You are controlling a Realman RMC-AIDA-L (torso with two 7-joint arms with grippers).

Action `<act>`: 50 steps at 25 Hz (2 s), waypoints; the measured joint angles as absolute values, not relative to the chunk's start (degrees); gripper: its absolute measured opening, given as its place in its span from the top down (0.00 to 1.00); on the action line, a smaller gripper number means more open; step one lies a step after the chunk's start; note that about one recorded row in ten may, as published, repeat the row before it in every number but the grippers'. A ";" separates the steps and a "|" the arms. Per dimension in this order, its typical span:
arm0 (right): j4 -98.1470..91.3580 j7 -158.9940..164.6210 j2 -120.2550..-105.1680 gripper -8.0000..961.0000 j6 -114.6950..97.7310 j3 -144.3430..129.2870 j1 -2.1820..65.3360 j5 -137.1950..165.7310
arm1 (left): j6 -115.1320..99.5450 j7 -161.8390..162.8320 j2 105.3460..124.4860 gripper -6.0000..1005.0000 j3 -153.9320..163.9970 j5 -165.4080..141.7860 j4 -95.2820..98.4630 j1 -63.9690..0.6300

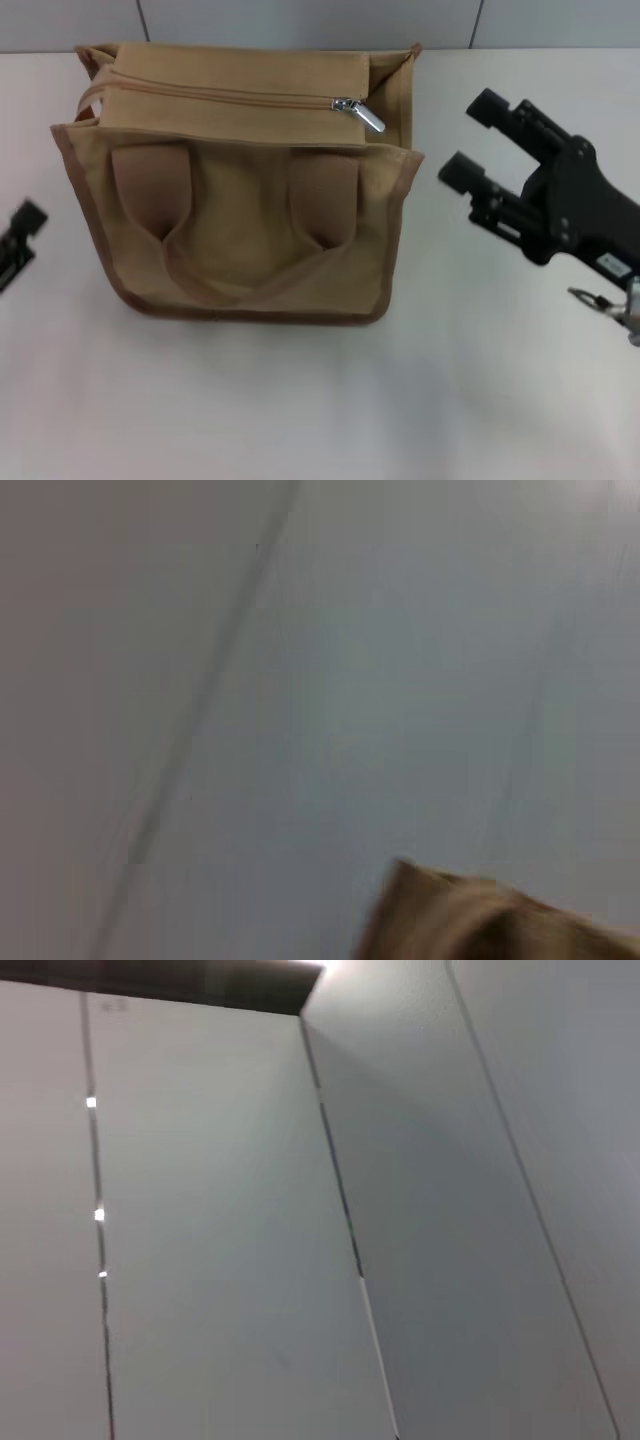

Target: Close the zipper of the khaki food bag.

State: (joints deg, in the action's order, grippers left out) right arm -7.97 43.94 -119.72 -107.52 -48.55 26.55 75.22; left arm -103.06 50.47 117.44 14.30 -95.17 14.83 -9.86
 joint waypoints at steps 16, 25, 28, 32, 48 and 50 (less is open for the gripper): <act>-13.72 41.85 -119.66 0.21 -95.98 -76.79 29.13 75.40 | -110.23 48.12 116.63 0.21 30.81 -110.65 27.07 -13.04; -13.54 41.30 -119.81 0.21 -94.55 -79.59 29.84 75.30 | -109.28 48.07 117.34 0.21 31.54 -113.34 27.19 -16.16; -12.76 41.29 -119.87 0.21 -93.64 -79.23 29.52 74.93 | -109.20 48.07 117.59 0.21 31.56 -113.92 27.21 -16.15; -12.22 41.26 -119.88 0.21 -93.06 -79.16 29.63 74.68 | -108.31 48.07 117.90 0.21 31.56 -114.79 27.23 -15.76; -11.82 41.21 -119.88 0.21 -92.97 -79.55 29.63 72.42 | -107.29 48.07 118.20 0.22 31.55 -114.87 26.89 -15.11; -11.51 41.21 -119.89 0.21 -92.97 -79.51 29.63 72.41 | -107.29 48.07 118.26 0.22 31.55 -114.88 26.89 -15.11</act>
